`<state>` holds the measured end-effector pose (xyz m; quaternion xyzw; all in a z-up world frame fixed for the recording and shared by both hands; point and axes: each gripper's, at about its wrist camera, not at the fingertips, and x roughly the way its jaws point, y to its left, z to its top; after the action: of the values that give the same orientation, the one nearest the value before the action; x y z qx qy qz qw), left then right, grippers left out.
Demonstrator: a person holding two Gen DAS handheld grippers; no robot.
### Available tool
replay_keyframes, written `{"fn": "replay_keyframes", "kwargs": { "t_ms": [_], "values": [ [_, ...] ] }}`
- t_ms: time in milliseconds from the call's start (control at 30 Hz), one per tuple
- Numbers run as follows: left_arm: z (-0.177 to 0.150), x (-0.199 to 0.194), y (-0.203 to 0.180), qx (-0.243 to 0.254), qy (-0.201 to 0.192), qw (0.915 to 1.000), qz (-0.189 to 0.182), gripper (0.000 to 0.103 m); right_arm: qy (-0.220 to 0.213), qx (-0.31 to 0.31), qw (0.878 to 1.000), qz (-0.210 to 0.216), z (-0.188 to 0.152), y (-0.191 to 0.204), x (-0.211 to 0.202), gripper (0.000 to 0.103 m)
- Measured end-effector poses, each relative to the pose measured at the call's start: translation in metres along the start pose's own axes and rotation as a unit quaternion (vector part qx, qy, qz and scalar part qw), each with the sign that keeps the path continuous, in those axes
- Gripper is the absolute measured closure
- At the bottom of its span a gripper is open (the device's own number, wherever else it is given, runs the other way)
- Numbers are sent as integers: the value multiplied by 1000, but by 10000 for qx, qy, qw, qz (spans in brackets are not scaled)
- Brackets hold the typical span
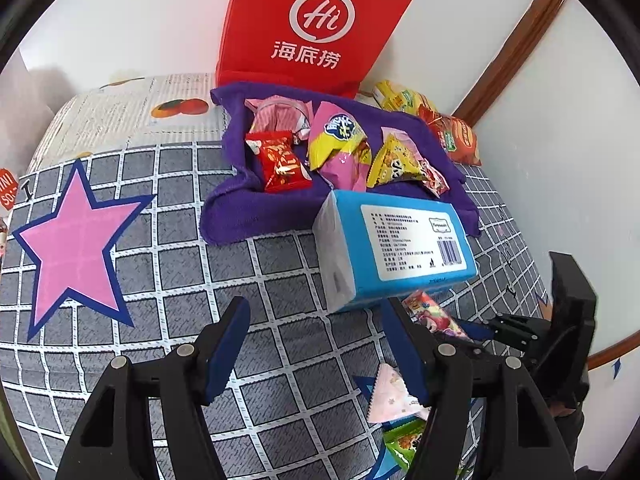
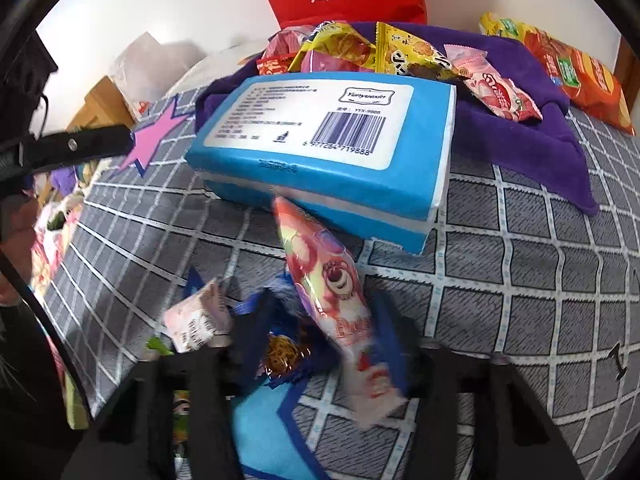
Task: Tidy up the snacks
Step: 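Grasp a pink strawberry-bear stick snack with the right tool, then grasp a green snack bag with the left tool while the right tool holds the pink stick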
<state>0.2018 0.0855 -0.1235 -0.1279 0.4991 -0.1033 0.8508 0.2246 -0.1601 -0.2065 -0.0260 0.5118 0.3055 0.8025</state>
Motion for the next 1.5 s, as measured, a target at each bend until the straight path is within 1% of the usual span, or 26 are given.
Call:
{"fn": "replay_keyframes", "kwargs": {
  "t_ms": [67, 100, 200, 333, 400, 433, 533, 600, 700, 767, 800, 867, 933, 1000, 1067, 1200, 1267, 1400, 1500],
  "values": [
    [-1, 1, -1, 11, 17, 10000, -4, 37, -89, 14, 9999, -78, 0, 4, -5, 77],
    [-2, 1, -2, 11, 24, 10000, -23, 37, -172, -2, 9997, -172, -1, 7, -9, 80],
    [-4, 2, -6, 35, 48, 10000, -57, 37, -363, 18, 9992, -175, -6, 13, -22, 83],
    [-10, 2, -15, 134, 75, 9999, -61, 37, -583, 162, 9975, -375, -13, 12, -42, 83],
    [-13, 2, -19, 174, 97, 9998, -66, 37, -700, 312, 9958, -508, -21, 4, -54, 83],
    [-16, 3, -21, 186, 121, 9997, -62, 37, -737, 376, 9948, -587, -24, 0, -59, 83],
    [-23, 6, -27, 214, 193, 9996, -46, 37, -826, 590, 9885, -1120, -38, -15, -70, 83],
    [-28, 9, -31, 241, 257, 9994, -22, 37, -810, 742, 9859, -1266, -48, -26, -72, 83],
    [-36, 16, -38, 294, 360, 9989, 29, 37, -737, 981, 9844, -1258, -60, -40, -65, 83],
    [-43, 18, -44, 347, 421, 9985, 51, 37, -673, 1016, 9834, -1348, -66, -44, -56, 83],
    [-45, 19, -46, 369, 444, 9983, 65, 37, -656, 1016, 9839, -1313, -68, -44, -53, 82],
    [-51, 21, -50, 406, 508, 9978, 105, 37, -636, 1031, 9850, -1232, -69, -44, -45, 80],
    [-57, 22, -55, 420, 563, 9975, 123, 37, -673, 994, 9851, -1231, -70, -44, -39, 75],
    [-62, 21, -60, 429, 607, 9972, 101, 37, -791, 950, 9842, -1266, -68, -44, -36, 75],
    [-68, 20, -66, 434, 638, 9970, 103, 37, -839, 939, 9841, -1249, -67, -44, -35, 82],
    [-79, 15, -79, 521, 678, 9963, 72, 37, -996, 1021, 9839, -1073, -70, -46, -44, 84],
    [-84, 13, -85, 518, 681, 9963, -11, 37, -1058, 1029, 9826, -1126, -74, -47, -52, 84],
    [-95, 4, -94, 454, 640, 9965, -294, 37, -1161, 1119, 9791, -1242, -86, -50, -71, 84],
    [-102, 3, -101, 521, 629, 9964, -229, 35, -1261, 1233, 9763, -1254, -96, -55, -87, 84]
  ]
}}
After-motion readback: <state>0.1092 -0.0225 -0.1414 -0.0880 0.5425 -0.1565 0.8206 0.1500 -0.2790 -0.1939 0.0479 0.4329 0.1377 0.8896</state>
